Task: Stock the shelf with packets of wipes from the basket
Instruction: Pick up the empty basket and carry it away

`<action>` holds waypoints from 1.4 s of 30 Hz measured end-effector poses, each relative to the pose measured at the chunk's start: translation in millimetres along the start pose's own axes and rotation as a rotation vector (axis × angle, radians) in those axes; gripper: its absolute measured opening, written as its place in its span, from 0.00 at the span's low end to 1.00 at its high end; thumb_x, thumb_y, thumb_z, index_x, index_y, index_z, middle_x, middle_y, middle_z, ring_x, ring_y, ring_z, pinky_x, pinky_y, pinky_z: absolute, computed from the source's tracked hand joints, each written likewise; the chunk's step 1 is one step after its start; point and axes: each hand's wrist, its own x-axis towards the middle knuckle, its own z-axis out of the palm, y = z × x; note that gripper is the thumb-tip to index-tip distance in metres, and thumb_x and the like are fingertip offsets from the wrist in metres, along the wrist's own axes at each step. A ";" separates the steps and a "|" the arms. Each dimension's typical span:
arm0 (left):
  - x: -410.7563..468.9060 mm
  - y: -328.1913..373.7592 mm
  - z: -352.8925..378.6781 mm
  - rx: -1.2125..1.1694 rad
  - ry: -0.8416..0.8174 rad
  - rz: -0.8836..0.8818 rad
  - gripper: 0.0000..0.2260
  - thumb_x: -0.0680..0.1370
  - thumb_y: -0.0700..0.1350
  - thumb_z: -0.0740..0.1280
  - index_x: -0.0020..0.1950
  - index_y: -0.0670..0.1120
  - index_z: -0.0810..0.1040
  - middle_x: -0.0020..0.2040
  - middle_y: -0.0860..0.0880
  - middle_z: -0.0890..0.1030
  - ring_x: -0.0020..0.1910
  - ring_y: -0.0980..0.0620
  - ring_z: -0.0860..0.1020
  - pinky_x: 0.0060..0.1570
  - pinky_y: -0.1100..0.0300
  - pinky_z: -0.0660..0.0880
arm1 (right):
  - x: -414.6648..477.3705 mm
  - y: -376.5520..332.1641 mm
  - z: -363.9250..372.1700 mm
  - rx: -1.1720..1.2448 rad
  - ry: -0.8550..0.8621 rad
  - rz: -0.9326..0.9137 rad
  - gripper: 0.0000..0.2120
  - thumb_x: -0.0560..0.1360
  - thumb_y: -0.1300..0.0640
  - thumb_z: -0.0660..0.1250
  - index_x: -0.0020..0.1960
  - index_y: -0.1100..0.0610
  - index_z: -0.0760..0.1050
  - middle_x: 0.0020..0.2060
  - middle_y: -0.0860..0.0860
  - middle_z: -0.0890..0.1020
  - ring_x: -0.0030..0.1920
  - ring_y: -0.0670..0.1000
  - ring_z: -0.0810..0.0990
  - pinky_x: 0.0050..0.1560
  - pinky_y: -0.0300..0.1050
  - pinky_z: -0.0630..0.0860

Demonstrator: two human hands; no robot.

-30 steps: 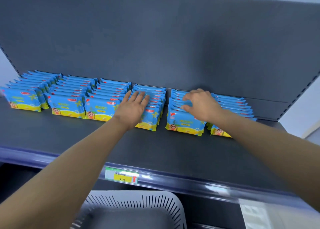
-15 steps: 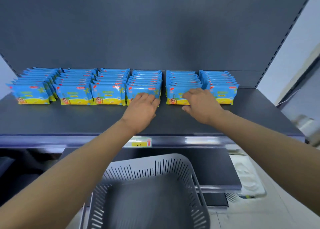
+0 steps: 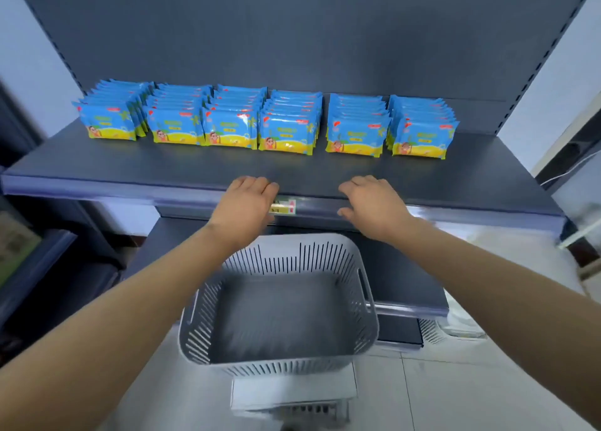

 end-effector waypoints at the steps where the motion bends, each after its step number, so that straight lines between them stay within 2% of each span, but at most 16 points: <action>1: -15.5 3.2 8.8 -0.008 -0.049 -0.036 0.23 0.77 0.51 0.63 0.69 0.44 0.64 0.63 0.45 0.71 0.63 0.44 0.69 0.66 0.55 0.58 | -9.3 -3.1 11.3 0.020 -0.033 0.006 0.18 0.77 0.49 0.63 0.62 0.58 0.71 0.58 0.56 0.75 0.61 0.58 0.71 0.59 0.51 0.67; 6: -95.0 10.4 58.0 -0.160 -0.230 -0.310 0.23 0.76 0.50 0.65 0.68 0.43 0.66 0.65 0.44 0.71 0.64 0.43 0.68 0.64 0.53 0.61 | -52.3 -11.8 68.6 0.105 -0.205 0.079 0.21 0.77 0.51 0.62 0.66 0.59 0.68 0.63 0.58 0.73 0.63 0.59 0.71 0.62 0.54 0.68; 10: -136.5 8.9 89.1 -0.384 -0.242 -0.679 0.27 0.73 0.51 0.70 0.67 0.42 0.66 0.63 0.40 0.69 0.63 0.40 0.67 0.61 0.47 0.65 | -73.8 -8.8 99.4 0.253 -0.302 0.249 0.25 0.75 0.52 0.64 0.68 0.61 0.65 0.65 0.60 0.69 0.64 0.62 0.67 0.63 0.56 0.69; 13: -144.4 3.3 103.6 -0.634 -0.205 -0.952 0.30 0.72 0.50 0.72 0.67 0.39 0.64 0.65 0.38 0.67 0.64 0.38 0.67 0.63 0.46 0.66 | -81.4 -4.2 119.8 0.477 -0.333 0.467 0.28 0.75 0.52 0.65 0.69 0.63 0.61 0.66 0.63 0.65 0.65 0.65 0.66 0.63 0.56 0.67; 15: -143.3 -2.3 113.3 -0.756 -0.200 -1.062 0.31 0.72 0.51 0.71 0.68 0.39 0.64 0.66 0.39 0.67 0.64 0.39 0.69 0.63 0.47 0.69 | -81.0 -3.6 131.3 0.658 -0.285 0.623 0.21 0.76 0.55 0.64 0.65 0.65 0.66 0.61 0.64 0.71 0.60 0.63 0.72 0.56 0.51 0.70; 16: -142.3 -5.3 118.0 -0.799 -0.200 -1.101 0.31 0.73 0.52 0.70 0.68 0.39 0.64 0.66 0.39 0.68 0.63 0.38 0.70 0.61 0.46 0.70 | -80.0 -3.4 136.4 0.727 -0.239 0.694 0.14 0.77 0.57 0.62 0.57 0.65 0.71 0.53 0.63 0.75 0.53 0.61 0.75 0.50 0.49 0.70; 17: -140.8 -8.4 122.5 -0.847 -0.191 -1.145 0.30 0.73 0.52 0.70 0.68 0.39 0.65 0.64 0.39 0.69 0.60 0.38 0.72 0.58 0.46 0.73 | -78.5 -2.9 141.7 0.780 -0.190 0.749 0.08 0.77 0.58 0.61 0.47 0.64 0.73 0.45 0.62 0.76 0.46 0.59 0.75 0.45 0.46 0.69; 19: -138.8 -15.9 131.3 -0.952 -0.169 -1.224 0.24 0.73 0.52 0.69 0.62 0.37 0.71 0.57 0.39 0.75 0.49 0.40 0.77 0.45 0.52 0.77 | -74.5 -2.4 152.3 0.890 -0.133 0.851 0.13 0.77 0.60 0.61 0.36 0.63 0.71 0.36 0.59 0.74 0.38 0.55 0.72 0.40 0.46 0.67; 21: -137.7 -21.8 140.6 -1.086 -0.175 -1.258 0.18 0.74 0.51 0.67 0.53 0.36 0.77 0.42 0.40 0.79 0.32 0.45 0.76 0.29 0.60 0.71 | -70.6 -2.8 162.4 1.114 -0.132 0.982 0.13 0.79 0.60 0.60 0.36 0.62 0.70 0.35 0.59 0.74 0.34 0.55 0.72 0.36 0.48 0.71; 24: -131.1 -27.1 149.7 -1.304 -0.150 -1.338 0.11 0.77 0.47 0.64 0.44 0.38 0.75 0.30 0.42 0.74 0.20 0.50 0.70 0.23 0.66 0.65 | -72.0 -5.3 170.4 1.364 -0.144 1.142 0.05 0.80 0.61 0.58 0.48 0.60 0.71 0.34 0.57 0.78 0.27 0.50 0.78 0.24 0.38 0.75; 27: -124.6 -31.5 157.8 -1.527 -0.154 -1.445 0.12 0.80 0.40 0.56 0.36 0.43 0.66 0.19 0.48 0.68 0.11 0.54 0.62 0.18 0.73 0.58 | -83.7 0.8 177.4 1.433 -0.132 1.198 0.05 0.79 0.63 0.61 0.52 0.63 0.74 0.33 0.57 0.79 0.23 0.47 0.78 0.22 0.37 0.75; 31: -107.6 -23.5 158.8 -1.625 -0.300 -1.394 0.15 0.82 0.42 0.52 0.34 0.44 0.61 0.14 0.51 0.60 0.11 0.55 0.56 0.18 0.75 0.56 | -115.8 11.7 170.7 1.560 -0.038 1.281 0.06 0.80 0.61 0.59 0.47 0.62 0.72 0.32 0.57 0.77 0.20 0.46 0.76 0.19 0.35 0.71; 35: -70.5 9.4 141.9 -1.664 -0.480 -1.249 0.14 0.83 0.47 0.51 0.37 0.47 0.63 0.16 0.52 0.57 0.12 0.56 0.54 0.16 0.74 0.51 | -164.0 34.2 146.2 1.809 0.103 1.416 0.13 0.81 0.64 0.53 0.40 0.54 0.67 0.29 0.51 0.64 0.20 0.44 0.66 0.18 0.33 0.66; 38: -41.8 53.3 122.6 -1.648 -0.578 -1.126 0.17 0.83 0.47 0.51 0.34 0.46 0.62 0.20 0.50 0.60 0.13 0.55 0.57 0.16 0.73 0.52 | -212.0 57.3 123.2 1.790 0.234 1.518 0.09 0.80 0.66 0.54 0.44 0.57 0.68 0.28 0.53 0.67 0.20 0.46 0.68 0.18 0.33 0.68; 40: -25.0 93.6 111.1 -1.601 -0.568 -1.043 0.17 0.82 0.48 0.53 0.34 0.45 0.64 0.25 0.49 0.64 0.18 0.54 0.63 0.17 0.73 0.58 | -250.8 71.6 109.7 1.778 0.354 1.574 0.07 0.81 0.64 0.53 0.48 0.58 0.68 0.29 0.55 0.68 0.18 0.46 0.69 0.18 0.33 0.67; 42: -8.8 141.3 95.8 -1.540 -0.589 -0.952 0.18 0.82 0.49 0.56 0.33 0.45 0.66 0.25 0.49 0.69 0.20 0.53 0.67 0.18 0.70 0.63 | -296.6 86.9 96.9 1.704 0.470 1.636 0.08 0.81 0.63 0.54 0.46 0.61 0.69 0.30 0.56 0.69 0.16 0.46 0.71 0.16 0.32 0.66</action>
